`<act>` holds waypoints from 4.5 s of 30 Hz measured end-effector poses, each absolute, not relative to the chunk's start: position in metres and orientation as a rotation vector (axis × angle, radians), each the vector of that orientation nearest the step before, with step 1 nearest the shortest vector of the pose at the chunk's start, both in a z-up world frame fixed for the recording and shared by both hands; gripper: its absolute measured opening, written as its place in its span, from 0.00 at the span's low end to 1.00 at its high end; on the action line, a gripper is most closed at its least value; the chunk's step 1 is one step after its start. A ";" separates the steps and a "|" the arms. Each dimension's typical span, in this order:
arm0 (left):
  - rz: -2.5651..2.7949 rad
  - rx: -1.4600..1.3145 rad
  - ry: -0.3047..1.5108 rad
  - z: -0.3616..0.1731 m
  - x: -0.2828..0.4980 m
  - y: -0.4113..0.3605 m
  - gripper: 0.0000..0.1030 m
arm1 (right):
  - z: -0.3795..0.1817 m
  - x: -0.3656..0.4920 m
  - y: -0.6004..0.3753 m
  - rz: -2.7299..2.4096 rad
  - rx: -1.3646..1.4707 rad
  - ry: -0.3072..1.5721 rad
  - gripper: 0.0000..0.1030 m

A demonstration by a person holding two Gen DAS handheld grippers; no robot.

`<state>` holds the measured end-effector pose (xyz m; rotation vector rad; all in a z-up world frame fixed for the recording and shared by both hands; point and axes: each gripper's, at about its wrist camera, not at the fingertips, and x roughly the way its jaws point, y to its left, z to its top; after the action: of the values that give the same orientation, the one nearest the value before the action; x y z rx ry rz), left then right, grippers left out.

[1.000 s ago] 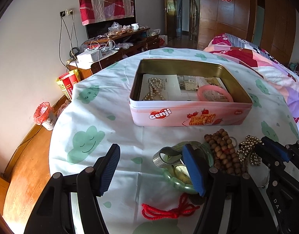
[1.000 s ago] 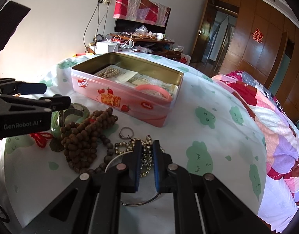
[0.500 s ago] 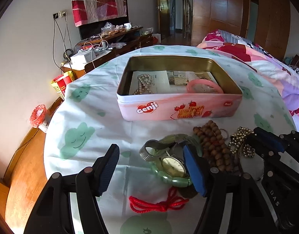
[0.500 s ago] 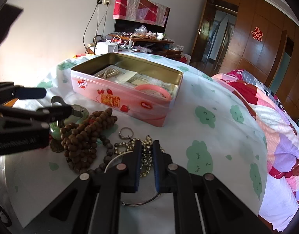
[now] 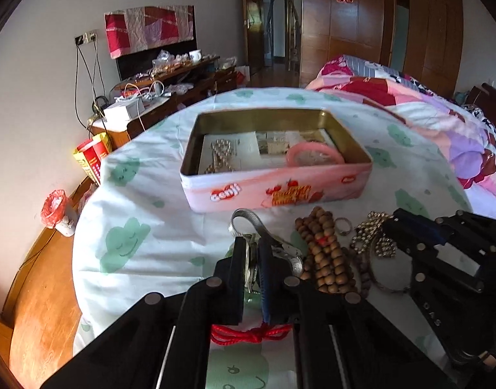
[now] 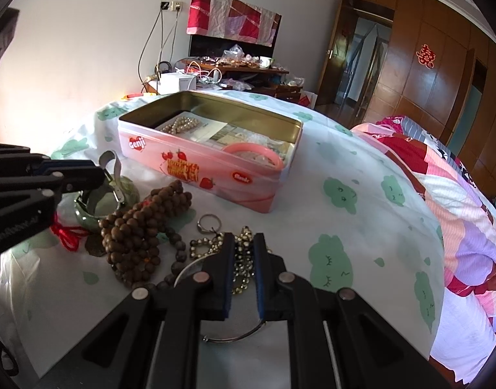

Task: Organize jewelry
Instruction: 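Grasp the gold bead chain with the right tool while the left tool grasps the silver watch, then carry the gold bead chain and silver watch over the pink tin with both tools, then open the right tool over the tin while the left tool releases the watch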

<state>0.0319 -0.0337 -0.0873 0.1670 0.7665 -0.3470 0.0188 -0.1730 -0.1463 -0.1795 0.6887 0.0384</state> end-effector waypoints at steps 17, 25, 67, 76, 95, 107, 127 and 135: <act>-0.359 0.129 0.690 -0.056 0.026 -0.020 0.06 | -0.124 0.011 -0.179 0.052 -0.144 0.630 0.12; -0.353 0.126 0.660 -0.043 0.026 -0.019 0.06 | -0.107 0.007 -0.182 0.063 -0.133 0.593 0.11; -0.332 0.186 0.611 0.005 0.074 -0.013 0.06 | -0.057 0.041 -0.200 0.058 -0.163 0.508 0.11; -0.314 0.224 0.592 0.023 0.097 -0.014 0.06 | -0.040 0.056 -0.199 0.067 -0.201 0.484 0.11; -0.291 0.225 0.665 -0.002 0.157 -0.037 0.06 | -0.040 0.107 -0.187 0.097 -0.212 0.520 0.11; -0.266 0.221 0.721 -0.031 0.184 -0.047 0.06 | -0.065 0.141 -0.189 0.059 -0.212 0.565 0.11; -0.269 0.275 0.783 -0.068 0.199 -0.063 0.07 | -0.104 0.166 -0.193 0.038 -0.211 0.662 0.11; -0.176 0.291 0.678 -0.055 0.182 -0.054 0.80 | -0.109 0.154 -0.199 0.015 -0.198 0.675 0.54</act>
<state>0.1821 -0.0542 -0.0555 0.2912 0.6780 -0.1758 0.1542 -0.1991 -0.1089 -0.1979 0.6755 0.0148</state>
